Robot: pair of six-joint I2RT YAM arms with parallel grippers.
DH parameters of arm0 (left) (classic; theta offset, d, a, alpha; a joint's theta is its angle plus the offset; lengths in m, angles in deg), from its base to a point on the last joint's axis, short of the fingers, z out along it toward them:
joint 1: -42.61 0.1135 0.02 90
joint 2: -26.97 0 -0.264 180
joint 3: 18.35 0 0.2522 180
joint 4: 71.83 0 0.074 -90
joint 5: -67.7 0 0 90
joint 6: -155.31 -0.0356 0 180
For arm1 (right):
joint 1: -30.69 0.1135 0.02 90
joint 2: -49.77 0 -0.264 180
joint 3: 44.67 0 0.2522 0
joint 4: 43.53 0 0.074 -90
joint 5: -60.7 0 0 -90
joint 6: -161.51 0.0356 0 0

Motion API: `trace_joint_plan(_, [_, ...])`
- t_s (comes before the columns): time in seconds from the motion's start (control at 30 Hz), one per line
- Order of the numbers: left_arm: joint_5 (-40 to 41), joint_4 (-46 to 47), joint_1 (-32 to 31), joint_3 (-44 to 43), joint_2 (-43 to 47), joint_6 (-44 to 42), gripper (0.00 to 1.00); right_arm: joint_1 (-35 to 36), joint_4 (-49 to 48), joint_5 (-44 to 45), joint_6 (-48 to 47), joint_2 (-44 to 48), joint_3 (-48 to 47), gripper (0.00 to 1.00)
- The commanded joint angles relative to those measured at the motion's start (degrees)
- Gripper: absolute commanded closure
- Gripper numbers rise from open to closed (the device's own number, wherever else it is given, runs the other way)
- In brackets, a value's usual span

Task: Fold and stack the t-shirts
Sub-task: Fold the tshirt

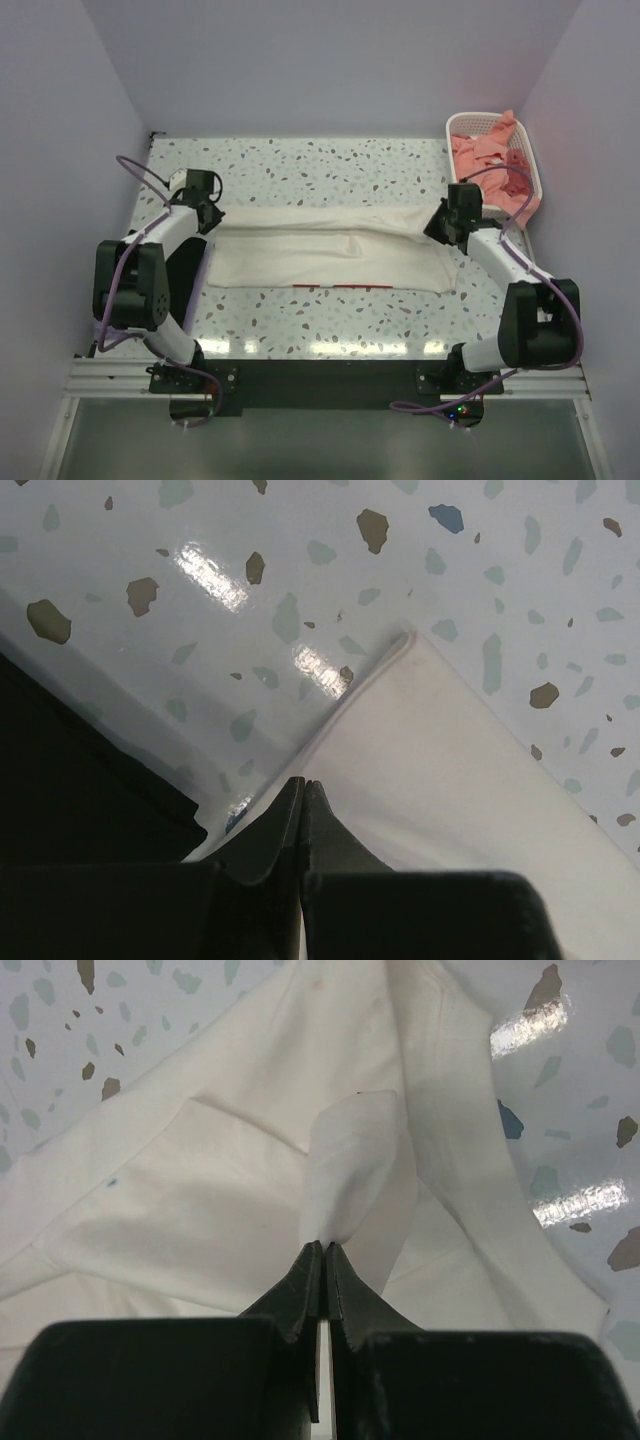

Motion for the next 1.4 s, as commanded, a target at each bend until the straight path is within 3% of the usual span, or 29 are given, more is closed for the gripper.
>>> trace_joint_plan(0.0, [0.0, 1.4, 1.2, 0.7, 3.1, 0.9, 1.0, -0.2, -0.8, 1.0, 0.3, 3.0, 1.1, 1.0])
trace_joint_plan(0.93, [-2.5, 1.7, 1.9, 4.5, 6.8, 1.5, 1.0, -0.3, 1.2, -0.2, -0.4, 8.8, 4.7, 1.0])
trace_joint_plan(1.23, [-4.0, 4.2, 1.9, 10.8, 9.2, 2.5, 1.0, -0.3, -0.7, -1.2, 0.2, 9.6, 10.2, 1.0])
trace_joint_plan(1.3, [-5.3, 5.6, 1.9, 12.7, 9.7, 2.8, 1.0, -0.3, -1.6, -1.7, 0.3, 9.7, 11.6, 0.93])
trace_joint_plan(1.33, [-5.5, 5.9, 1.9, 13.3, 10.1, 2.9, 1.0, -0.2, -1.7, -2.1, 0.3, 9.7, 11.8, 0.83])
trace_joint_plan(1.37, [-5.7, 6.8, 1.9, 14.3, 11.1, 2.8, 0.88, -0.3, -1.5, -2.7, -0.1, 9.8, 11.8, 0.78])
